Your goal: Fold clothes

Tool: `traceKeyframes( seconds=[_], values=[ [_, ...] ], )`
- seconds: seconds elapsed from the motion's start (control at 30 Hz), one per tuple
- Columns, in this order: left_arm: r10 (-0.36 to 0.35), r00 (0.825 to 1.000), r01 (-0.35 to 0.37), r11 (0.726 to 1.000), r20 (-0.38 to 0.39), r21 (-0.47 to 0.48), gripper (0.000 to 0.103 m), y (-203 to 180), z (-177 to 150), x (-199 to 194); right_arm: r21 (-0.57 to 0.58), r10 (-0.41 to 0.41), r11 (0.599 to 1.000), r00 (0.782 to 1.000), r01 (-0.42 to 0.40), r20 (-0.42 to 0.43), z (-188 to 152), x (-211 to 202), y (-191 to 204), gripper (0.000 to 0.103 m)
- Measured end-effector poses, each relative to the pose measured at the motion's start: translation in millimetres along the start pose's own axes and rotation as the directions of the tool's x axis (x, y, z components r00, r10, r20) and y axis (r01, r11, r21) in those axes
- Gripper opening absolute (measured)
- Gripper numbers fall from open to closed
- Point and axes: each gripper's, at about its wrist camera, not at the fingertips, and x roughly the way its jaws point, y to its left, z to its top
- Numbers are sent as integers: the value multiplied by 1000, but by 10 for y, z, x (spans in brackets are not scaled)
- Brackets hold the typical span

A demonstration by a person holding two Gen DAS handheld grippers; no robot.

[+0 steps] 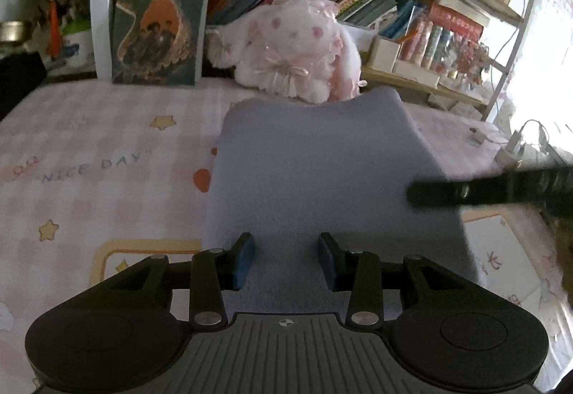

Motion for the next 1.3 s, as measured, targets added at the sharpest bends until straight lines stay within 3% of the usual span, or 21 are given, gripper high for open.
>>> traceKeyframes(
  seconds=[0.1, 0.17, 0.33, 0.43, 0.53, 0.57, 0.77, 1.03, 1.2, 1.3],
  values=[
    [19, 1000, -19, 1000, 2, 23, 39, -62, -11, 6, 64, -102, 992, 991, 108, -88, -61, 208, -160, 11],
    [40, 999, -40, 999, 4, 34, 40, -103, -11, -2, 116, -85, 989, 991, 97, -106, -63, 257, -250, 11],
    [109, 993, -109, 994, 51, 11, 43, -206, -12, -170, 16, -96, 995, 990, 98, -100, 29, 81, -137, 18],
    [130, 987, -127, 991, 94, -37, 49, -237, -22, -310, 0, -102, 995, 991, 102, -84, 21, -73, -165, 40],
    [174, 978, -164, 982, 118, -90, 74, -274, -9, -405, 34, -92, 995, 989, 97, -112, -16, -122, -248, 52],
    [186, 975, -174, 980, 122, -100, 77, -290, 0, -420, 46, -89, 994, 989, 95, -122, -28, -139, -276, 55],
    [224, 972, -212, 967, 76, -143, 82, -301, 21, -389, 114, -65, 990, 982, 86, -177, -102, -239, -442, 66],
    [162, 986, -153, 971, 35, -185, 82, 12, 57, -290, 167, -86, 979, 980, 116, -179, -129, -217, -438, 71],
    [47, 999, -44, 987, 17, -156, 82, 288, 137, -155, 224, -144, 958, 978, 176, -151, -151, -109, -336, 72],
    [-45, 999, 41, 980, -13, -193, 82, 506, 173, -63, 272, -195, 936, 972, 226, -134, -174, -29, -232, 72]
  ],
)
